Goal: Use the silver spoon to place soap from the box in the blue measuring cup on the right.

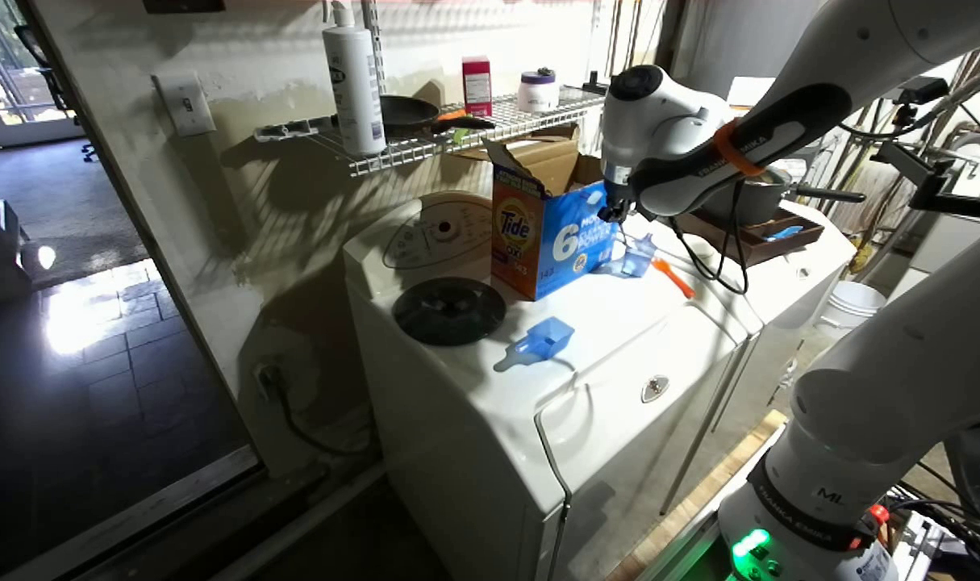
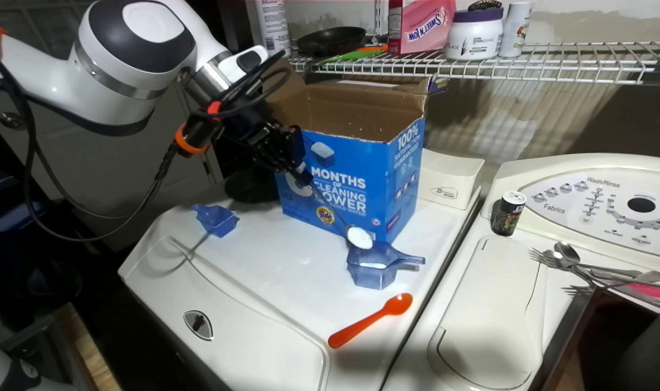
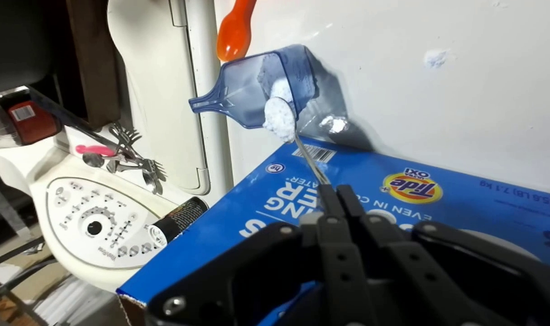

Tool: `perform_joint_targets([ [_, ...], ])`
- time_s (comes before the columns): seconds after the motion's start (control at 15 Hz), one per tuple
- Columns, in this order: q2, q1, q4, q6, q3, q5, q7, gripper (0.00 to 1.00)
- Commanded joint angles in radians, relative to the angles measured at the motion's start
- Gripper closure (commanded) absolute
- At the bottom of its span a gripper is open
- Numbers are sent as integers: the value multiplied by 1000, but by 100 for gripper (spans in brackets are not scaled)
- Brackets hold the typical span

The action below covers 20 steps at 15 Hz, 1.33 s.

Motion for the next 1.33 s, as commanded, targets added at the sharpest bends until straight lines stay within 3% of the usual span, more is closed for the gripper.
perform_joint_targets([
  [0.0, 6, -11, 5, 29, -13, 82, -86, 99],
  [1.27, -7, -70, 37, 18, -43, 206, -207, 99],
])
